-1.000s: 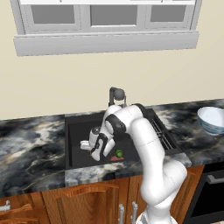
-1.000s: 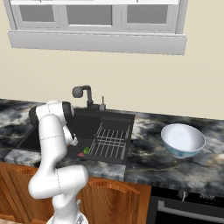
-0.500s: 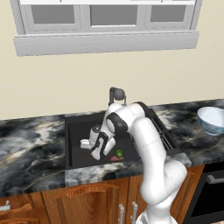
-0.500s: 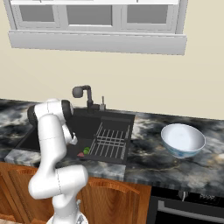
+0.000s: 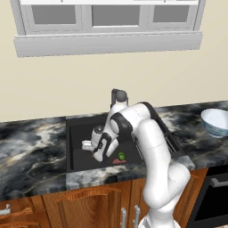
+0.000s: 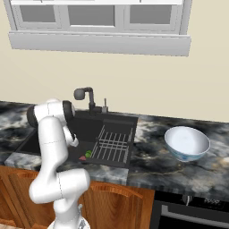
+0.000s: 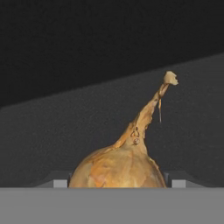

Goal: Remove the onion and avocado from the sink. Then move the bowl and cup from the counter to the sink for washing.

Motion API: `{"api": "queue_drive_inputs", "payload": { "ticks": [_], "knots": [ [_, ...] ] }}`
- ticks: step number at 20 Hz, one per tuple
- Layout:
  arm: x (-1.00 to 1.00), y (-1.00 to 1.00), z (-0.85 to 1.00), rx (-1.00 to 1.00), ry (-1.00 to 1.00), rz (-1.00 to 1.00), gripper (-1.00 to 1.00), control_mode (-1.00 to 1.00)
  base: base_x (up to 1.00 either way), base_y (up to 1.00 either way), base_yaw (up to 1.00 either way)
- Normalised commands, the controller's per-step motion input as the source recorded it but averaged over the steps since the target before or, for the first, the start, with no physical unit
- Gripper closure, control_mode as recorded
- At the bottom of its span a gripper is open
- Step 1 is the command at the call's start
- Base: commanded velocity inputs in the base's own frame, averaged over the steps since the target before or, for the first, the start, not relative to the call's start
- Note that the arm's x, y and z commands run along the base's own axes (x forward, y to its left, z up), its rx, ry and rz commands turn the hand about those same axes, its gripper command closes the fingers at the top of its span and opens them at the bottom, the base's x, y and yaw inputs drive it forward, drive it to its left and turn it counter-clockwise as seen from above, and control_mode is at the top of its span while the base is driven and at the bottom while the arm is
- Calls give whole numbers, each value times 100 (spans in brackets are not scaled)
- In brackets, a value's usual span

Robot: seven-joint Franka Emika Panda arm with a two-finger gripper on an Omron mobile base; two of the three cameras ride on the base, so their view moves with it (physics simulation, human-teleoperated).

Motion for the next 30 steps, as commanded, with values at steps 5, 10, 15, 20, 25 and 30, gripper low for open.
{"api": "queue_drive_inputs", "payload": {
  "ticks": [5,10,15,20,25,30],
  "knots": [
    [-9,0,19,0,0,0,100,-100,0,0,0],
    [-9,0,20,0,0,0,100,-100,0,0,0],
    [-9,0,21,0,-1,0,100,-100,0,0,0],
    [-9,0,23,0,-1,0,100,-100,0,0,0],
    [-12,0,25,0,0,0,100,-100,0,0,0],
    [-13,0,26,-2,0,0,100,-100,0,0,0]
  ]
}}
